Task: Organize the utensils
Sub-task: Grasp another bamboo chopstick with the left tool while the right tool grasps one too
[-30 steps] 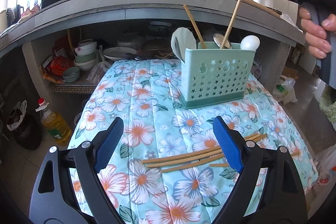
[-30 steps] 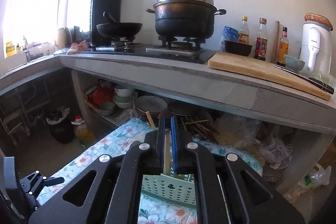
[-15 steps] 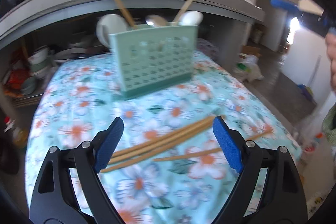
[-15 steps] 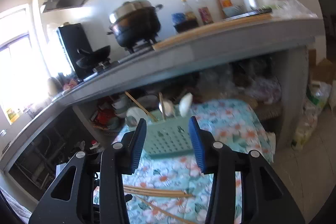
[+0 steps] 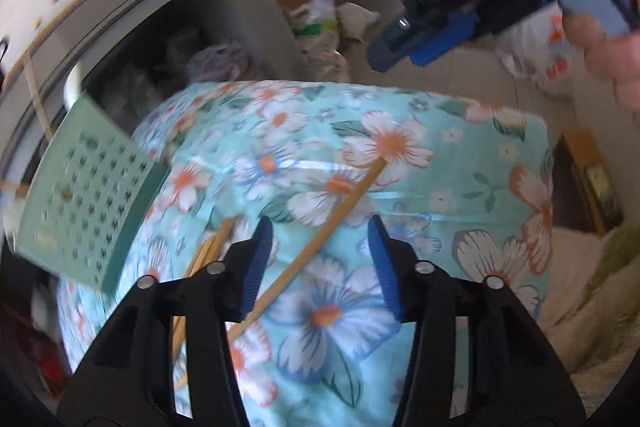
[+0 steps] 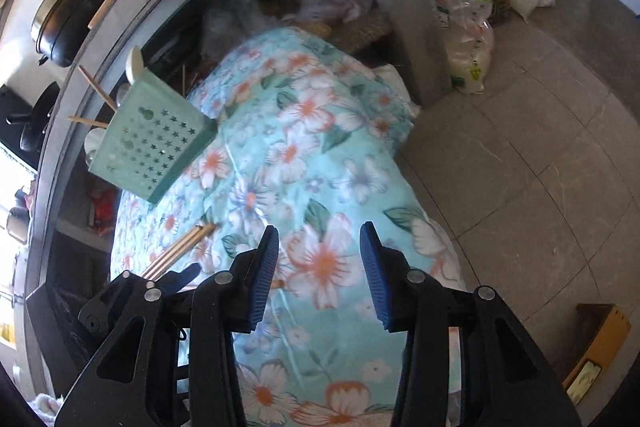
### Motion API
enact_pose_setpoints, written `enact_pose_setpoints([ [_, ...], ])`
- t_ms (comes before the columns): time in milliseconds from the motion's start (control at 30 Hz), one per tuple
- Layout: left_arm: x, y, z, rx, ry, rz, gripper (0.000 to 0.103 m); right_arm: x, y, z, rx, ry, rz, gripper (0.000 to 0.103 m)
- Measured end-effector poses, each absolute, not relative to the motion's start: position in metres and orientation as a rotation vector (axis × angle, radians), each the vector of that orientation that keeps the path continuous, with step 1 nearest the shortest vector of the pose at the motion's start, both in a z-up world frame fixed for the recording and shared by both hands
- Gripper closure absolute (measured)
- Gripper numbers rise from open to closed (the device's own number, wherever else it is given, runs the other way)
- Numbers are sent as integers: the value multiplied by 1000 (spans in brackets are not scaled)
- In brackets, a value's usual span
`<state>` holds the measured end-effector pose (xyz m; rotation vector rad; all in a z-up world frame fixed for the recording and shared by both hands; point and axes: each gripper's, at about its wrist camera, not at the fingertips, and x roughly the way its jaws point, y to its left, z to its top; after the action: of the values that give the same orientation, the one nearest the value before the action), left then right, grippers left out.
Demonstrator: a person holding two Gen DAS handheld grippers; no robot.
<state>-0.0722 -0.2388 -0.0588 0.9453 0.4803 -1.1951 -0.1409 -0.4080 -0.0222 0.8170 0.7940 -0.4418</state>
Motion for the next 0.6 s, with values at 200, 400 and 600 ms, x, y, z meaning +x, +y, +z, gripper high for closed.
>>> enact_pose_setpoints([
  [200,-70,-254,-78,1017,496,-1214,79,-150,-411,-22,844,772,-456,61],
  [400,-71,-246,-73,993,497,-1174,87,-152,-409,-28,873,753,-439,61],
  [600,-50,-222,-54,877,537,-1060,91,-134,-398,-37,901,767,-347,61],
])
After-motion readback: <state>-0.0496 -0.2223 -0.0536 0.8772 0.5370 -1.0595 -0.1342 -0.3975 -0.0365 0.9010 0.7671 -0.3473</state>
